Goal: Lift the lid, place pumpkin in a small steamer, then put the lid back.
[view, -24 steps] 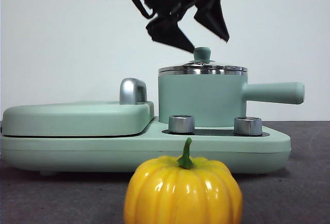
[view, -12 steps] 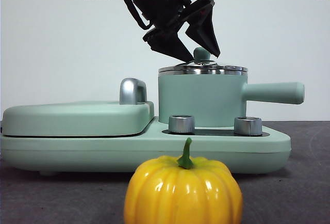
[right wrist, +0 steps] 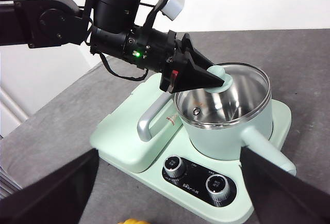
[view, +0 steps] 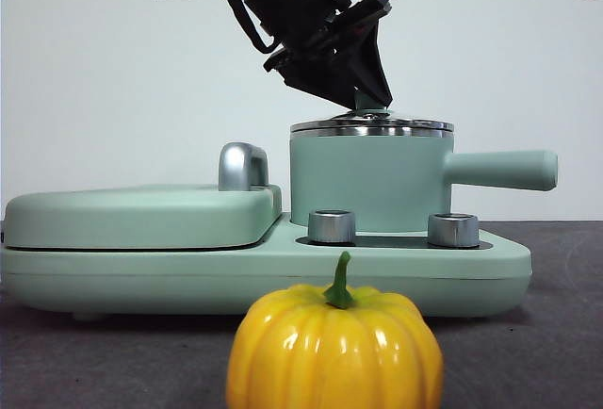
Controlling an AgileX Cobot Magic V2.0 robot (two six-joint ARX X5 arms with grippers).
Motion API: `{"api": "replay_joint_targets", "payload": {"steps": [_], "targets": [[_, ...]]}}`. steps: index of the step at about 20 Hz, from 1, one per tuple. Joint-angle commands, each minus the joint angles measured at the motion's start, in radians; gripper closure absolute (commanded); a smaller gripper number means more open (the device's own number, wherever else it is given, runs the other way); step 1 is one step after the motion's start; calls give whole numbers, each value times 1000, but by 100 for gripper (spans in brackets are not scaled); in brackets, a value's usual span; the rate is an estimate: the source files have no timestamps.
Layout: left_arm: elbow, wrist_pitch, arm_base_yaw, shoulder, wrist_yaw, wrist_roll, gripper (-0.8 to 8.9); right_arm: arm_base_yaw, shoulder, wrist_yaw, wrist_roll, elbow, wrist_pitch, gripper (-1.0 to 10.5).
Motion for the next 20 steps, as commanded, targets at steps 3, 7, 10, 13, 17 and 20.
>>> {"api": "replay_joint_targets", "payload": {"steps": [3,7,10,13,17,20], "targets": [[24,38,-16,19,4,31,629,1,3,1,2,16,6,512],[24,40,-16,19,4,32,632,1,3,1,2,16,6,512],[24,27,-18,19,4,36,635,1,3,1,2,16,6,512],[24,19,-21,19,4,48,700,1,3,1,2,16,6,512],[24,19,-31,19,4,54,796,1,3,3,2,16,6,512],[29,24,-33,17,4,51,798,1,3,3,2,16,6,512]]}}
